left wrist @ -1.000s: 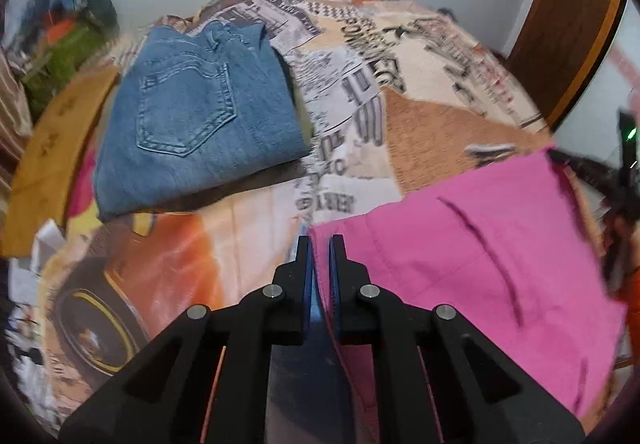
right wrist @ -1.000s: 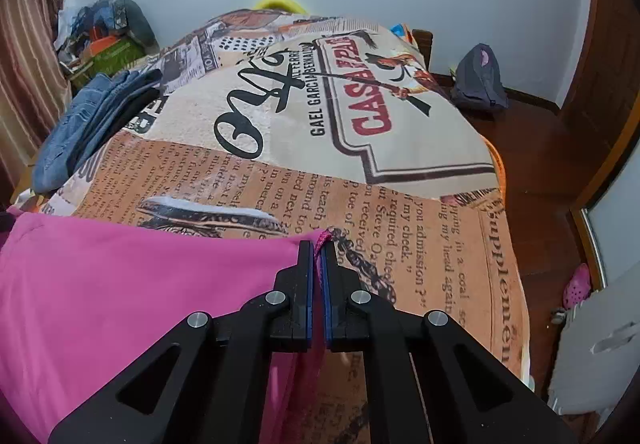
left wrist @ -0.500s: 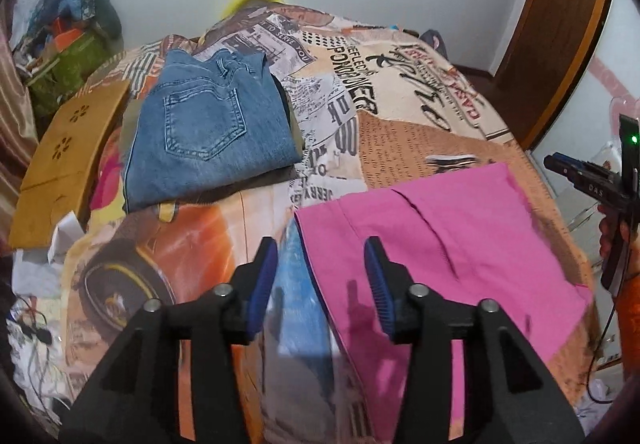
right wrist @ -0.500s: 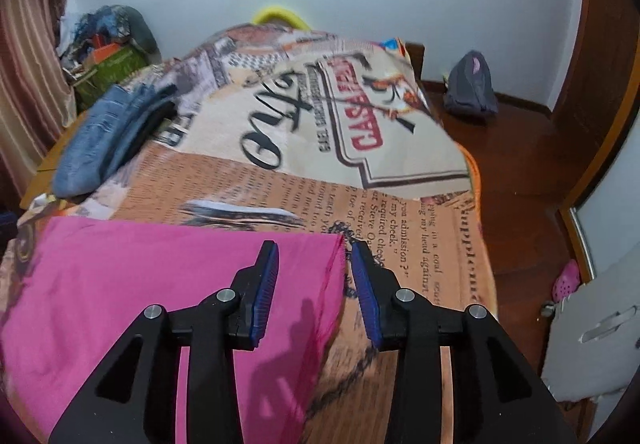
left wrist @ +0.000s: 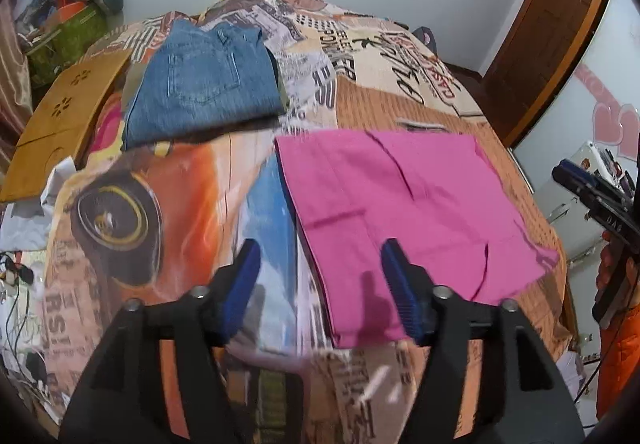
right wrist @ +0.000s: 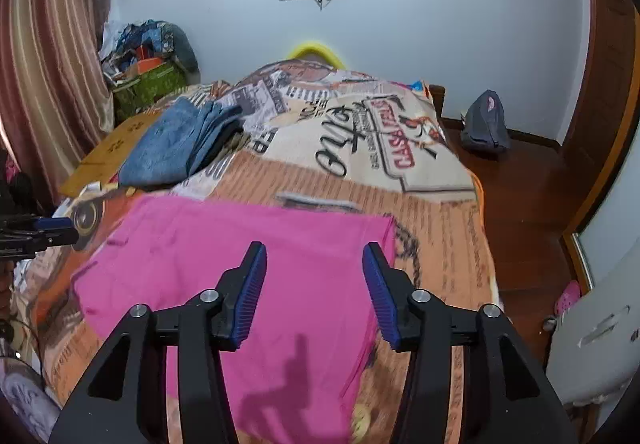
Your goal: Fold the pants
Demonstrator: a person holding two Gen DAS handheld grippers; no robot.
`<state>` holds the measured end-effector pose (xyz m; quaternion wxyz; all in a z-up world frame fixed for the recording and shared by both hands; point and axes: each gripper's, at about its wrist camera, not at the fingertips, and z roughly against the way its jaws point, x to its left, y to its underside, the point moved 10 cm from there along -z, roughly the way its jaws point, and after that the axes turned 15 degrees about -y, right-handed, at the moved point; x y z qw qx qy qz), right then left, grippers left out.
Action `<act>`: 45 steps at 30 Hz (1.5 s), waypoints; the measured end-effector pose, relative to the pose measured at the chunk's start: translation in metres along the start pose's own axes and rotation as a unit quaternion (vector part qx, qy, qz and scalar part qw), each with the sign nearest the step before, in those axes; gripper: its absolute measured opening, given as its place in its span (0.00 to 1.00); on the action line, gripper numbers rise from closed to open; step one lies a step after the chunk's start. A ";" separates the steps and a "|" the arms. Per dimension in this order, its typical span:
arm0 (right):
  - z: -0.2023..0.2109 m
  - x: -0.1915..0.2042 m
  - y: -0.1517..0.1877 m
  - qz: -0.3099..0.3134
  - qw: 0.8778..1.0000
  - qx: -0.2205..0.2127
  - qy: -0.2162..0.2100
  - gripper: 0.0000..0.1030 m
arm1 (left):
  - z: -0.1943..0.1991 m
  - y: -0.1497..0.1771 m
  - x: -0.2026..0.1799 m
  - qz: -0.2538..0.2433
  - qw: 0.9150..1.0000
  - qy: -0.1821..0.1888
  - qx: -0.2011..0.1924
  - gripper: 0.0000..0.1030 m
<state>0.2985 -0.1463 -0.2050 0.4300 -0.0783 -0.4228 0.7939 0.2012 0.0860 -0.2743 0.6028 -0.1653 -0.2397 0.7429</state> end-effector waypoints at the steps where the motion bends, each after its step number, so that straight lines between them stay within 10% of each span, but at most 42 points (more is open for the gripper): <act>1: -0.002 0.001 0.007 -0.003 1.000 0.005 -0.002 0.45 | -0.001 0.003 -0.001 0.000 1.000 0.003 0.003 0.63; 20: -0.028 0.012 0.094 -0.072 0.994 0.068 -0.044 0.45 | -0.041 0.024 -0.052 0.028 0.990 0.117 0.079 0.71; 32: -0.028 0.011 0.092 -0.064 0.994 0.079 -0.041 0.45 | -0.038 -0.003 -0.042 0.005 0.996 0.073 0.047 0.27; 45: -0.048 0.064 0.017 -0.021 0.995 0.042 -0.084 0.45 | 0.021 -0.016 -0.024 -0.087 0.992 -0.041 -0.080 0.24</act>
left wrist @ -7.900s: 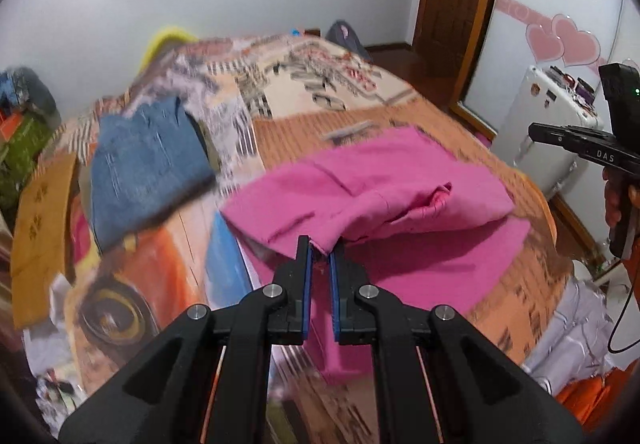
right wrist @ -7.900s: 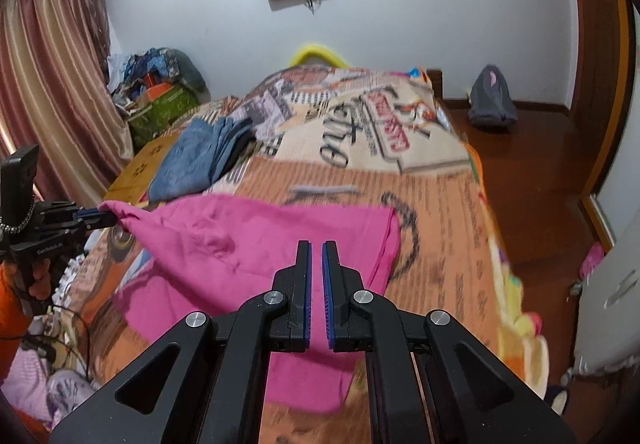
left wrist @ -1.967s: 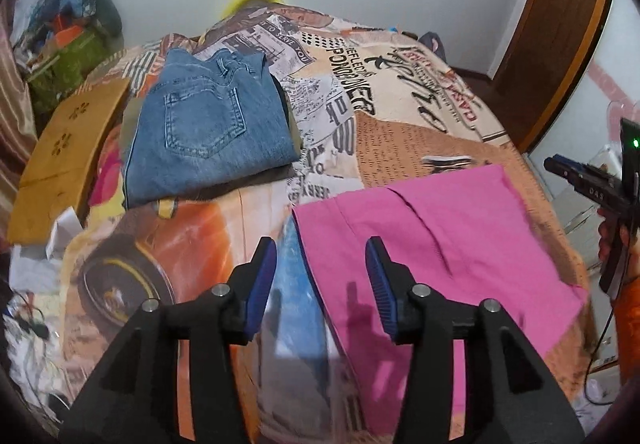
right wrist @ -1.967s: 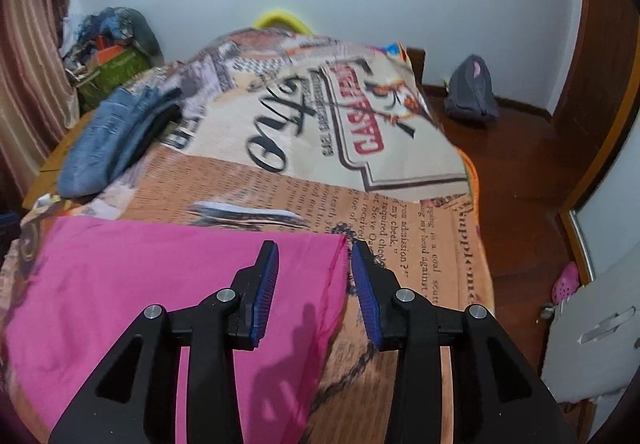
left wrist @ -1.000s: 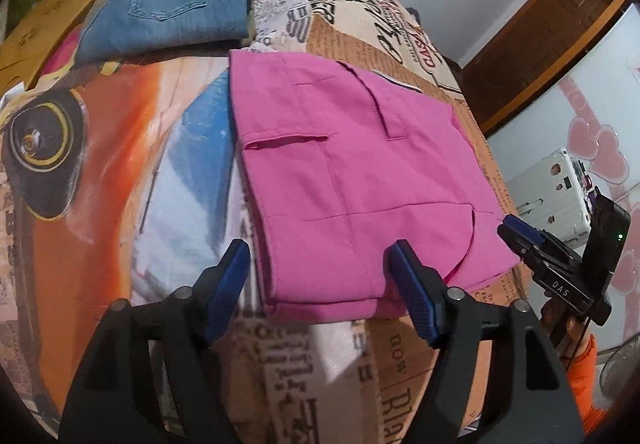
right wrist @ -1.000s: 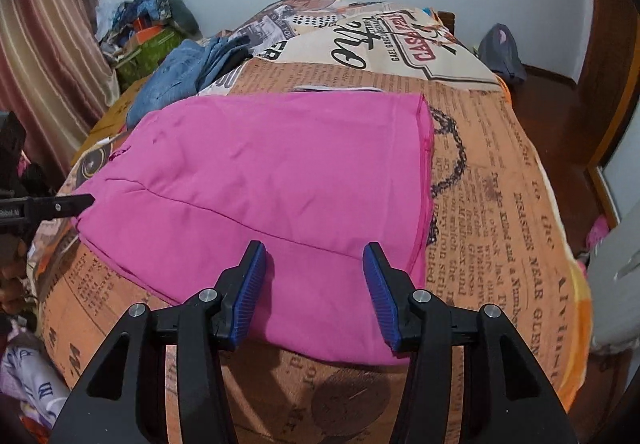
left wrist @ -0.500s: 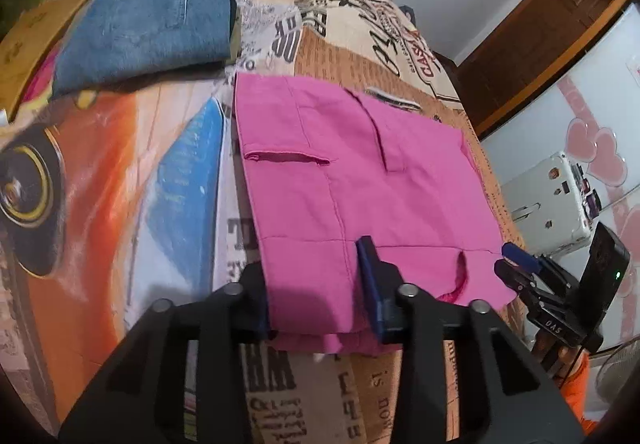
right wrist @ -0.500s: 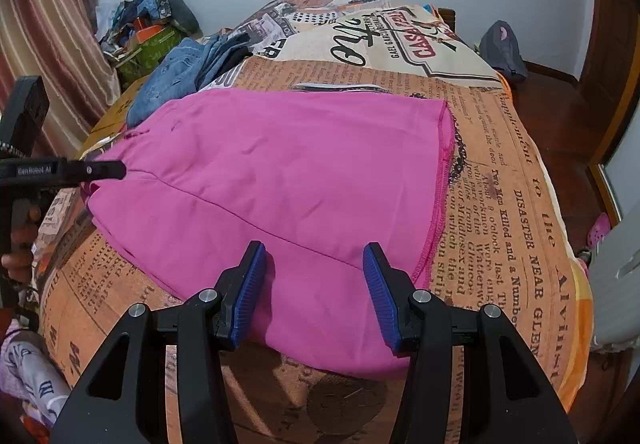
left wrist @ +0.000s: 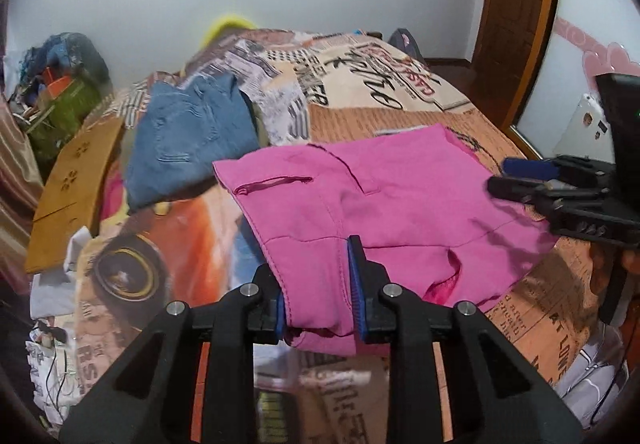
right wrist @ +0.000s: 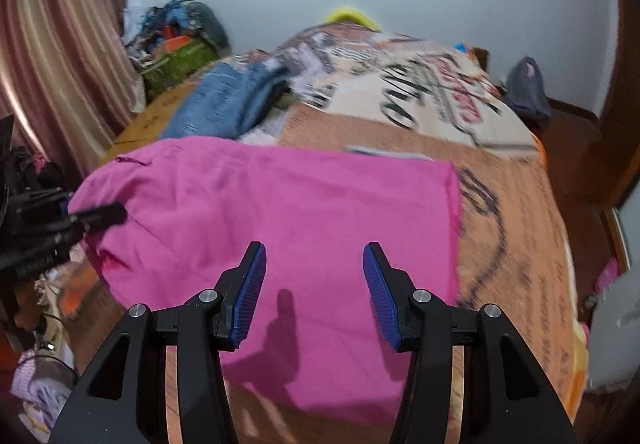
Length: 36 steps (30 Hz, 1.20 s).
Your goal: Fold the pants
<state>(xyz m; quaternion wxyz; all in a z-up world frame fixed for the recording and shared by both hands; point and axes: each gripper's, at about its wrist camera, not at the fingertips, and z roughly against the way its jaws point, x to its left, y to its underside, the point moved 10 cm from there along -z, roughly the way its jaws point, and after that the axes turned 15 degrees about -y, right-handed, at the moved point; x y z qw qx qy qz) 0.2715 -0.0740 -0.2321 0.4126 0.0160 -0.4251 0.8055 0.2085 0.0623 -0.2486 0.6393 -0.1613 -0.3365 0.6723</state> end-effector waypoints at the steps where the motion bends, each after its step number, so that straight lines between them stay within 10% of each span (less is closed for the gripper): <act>1: -0.006 0.007 -0.003 0.005 1.000 0.003 -0.006 0.45 | 0.002 0.000 0.003 0.002 1.000 -0.001 -0.002 0.24; 11: -0.087 0.071 0.020 0.058 0.991 0.105 -0.051 0.45 | 0.025 0.001 0.017 -0.014 0.999 -0.026 -0.034 0.24; 17: -0.069 0.066 0.018 0.032 0.992 0.092 -0.085 0.45 | 0.032 -0.008 0.013 -0.023 0.998 -0.030 -0.043 0.24; 24: -0.002 0.022 0.019 -0.004 1.000 0.020 -0.024 0.45 | 0.039 -0.026 0.000 -0.034 0.998 -0.032 -0.051 0.24; 36: 0.004 -0.011 0.065 -0.046 0.998 0.042 -0.006 0.46 | 0.062 -0.068 -0.068 -0.084 0.993 0.002 -0.086 0.22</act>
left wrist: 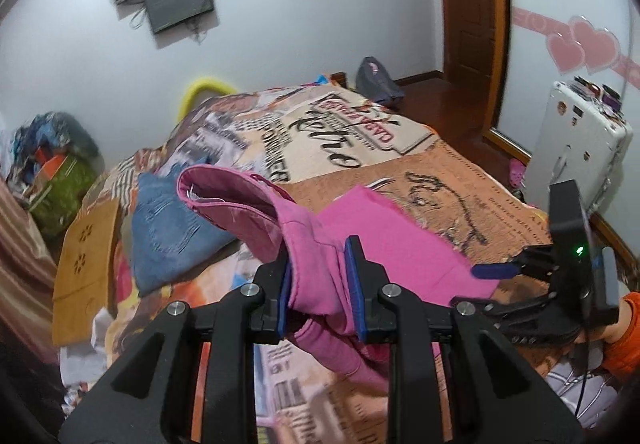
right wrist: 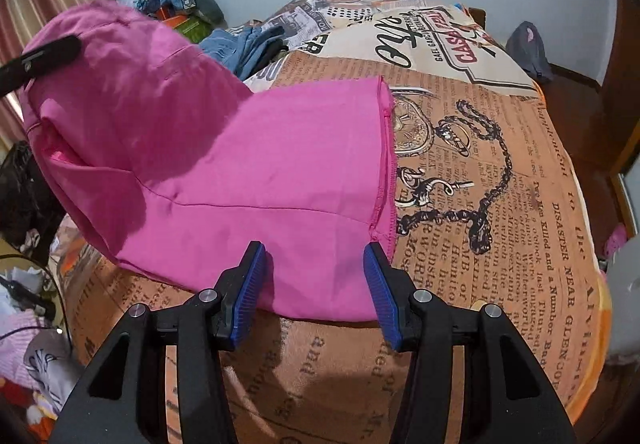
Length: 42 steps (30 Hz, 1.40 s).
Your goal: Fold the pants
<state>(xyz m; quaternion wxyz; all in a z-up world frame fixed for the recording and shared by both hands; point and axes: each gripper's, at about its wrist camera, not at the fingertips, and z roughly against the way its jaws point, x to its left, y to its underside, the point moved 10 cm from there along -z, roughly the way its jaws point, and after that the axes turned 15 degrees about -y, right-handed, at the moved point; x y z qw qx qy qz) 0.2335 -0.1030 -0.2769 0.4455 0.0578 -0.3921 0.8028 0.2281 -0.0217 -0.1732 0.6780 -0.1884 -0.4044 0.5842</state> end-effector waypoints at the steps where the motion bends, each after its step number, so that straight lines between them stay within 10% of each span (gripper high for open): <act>1: 0.002 0.001 0.003 -0.001 1.000 -0.001 -0.002 0.46 | 0.000 -0.003 -0.007 -0.006 1.000 0.002 -0.001 0.21; 18: 0.007 -0.005 0.003 -0.012 1.000 -0.011 -0.023 0.48 | -0.036 -0.026 -0.117 -0.037 0.992 0.108 0.048 0.13; 28: 0.028 -0.015 0.010 -0.025 0.999 -0.023 -0.016 0.48 | -0.053 -0.033 -0.066 0.001 0.996 0.081 0.045 0.23; 42: 0.017 -0.030 0.016 -0.034 0.999 0.001 -0.007 0.48 | -0.196 0.016 -0.018 -0.019 0.989 0.019 0.148 0.35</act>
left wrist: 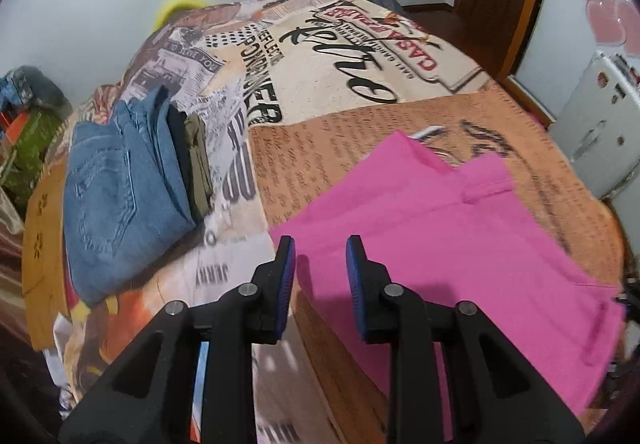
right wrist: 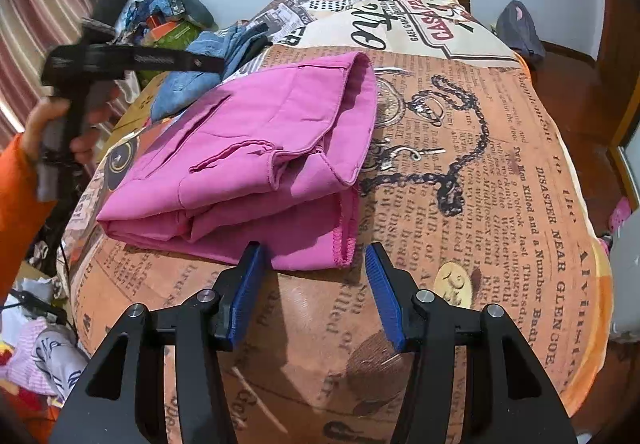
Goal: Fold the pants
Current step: 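Release the folded trousers and grasp the folded edge again with the right gripper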
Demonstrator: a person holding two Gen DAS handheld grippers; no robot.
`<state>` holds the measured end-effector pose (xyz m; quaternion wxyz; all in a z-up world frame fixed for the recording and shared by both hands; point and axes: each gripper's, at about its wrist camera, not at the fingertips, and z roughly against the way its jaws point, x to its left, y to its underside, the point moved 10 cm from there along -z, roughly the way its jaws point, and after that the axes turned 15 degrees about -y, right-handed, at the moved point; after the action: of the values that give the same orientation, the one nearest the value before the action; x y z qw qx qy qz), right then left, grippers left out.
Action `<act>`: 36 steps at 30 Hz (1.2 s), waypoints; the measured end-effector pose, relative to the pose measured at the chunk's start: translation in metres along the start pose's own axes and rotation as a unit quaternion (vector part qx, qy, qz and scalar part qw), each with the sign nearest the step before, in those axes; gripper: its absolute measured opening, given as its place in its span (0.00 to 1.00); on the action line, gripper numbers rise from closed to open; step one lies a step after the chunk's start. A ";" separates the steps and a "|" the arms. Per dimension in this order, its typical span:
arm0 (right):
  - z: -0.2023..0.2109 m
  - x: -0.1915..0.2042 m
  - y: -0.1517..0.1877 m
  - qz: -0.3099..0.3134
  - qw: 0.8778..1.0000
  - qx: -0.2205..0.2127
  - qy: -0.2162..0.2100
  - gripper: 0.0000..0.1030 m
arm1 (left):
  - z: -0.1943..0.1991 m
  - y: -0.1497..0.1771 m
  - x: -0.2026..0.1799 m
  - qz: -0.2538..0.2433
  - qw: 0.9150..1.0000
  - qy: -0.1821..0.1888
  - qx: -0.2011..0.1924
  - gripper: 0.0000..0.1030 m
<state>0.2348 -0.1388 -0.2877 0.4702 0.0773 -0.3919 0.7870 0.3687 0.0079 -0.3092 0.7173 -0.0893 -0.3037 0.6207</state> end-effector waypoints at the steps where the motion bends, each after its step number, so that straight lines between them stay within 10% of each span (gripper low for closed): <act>1: 0.000 -0.002 0.000 -0.002 1.000 0.001 0.001 0.48 | -0.011 0.001 0.001 0.000 1.000 -0.007 0.003 0.39; 29: -0.094 -0.123 -0.122 0.055 0.994 0.064 0.070 0.48 | -0.019 0.068 0.046 0.064 0.997 0.035 0.031 0.42; 36: -0.080 -0.133 -0.139 0.051 0.993 0.042 0.095 0.48 | -0.007 0.052 0.070 0.084 0.996 0.028 0.002 0.22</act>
<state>0.4382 -0.1393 -0.3315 0.4609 0.0015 -0.3154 0.8295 0.3324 0.0868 -0.3178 0.6707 -0.1306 -0.2741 0.6767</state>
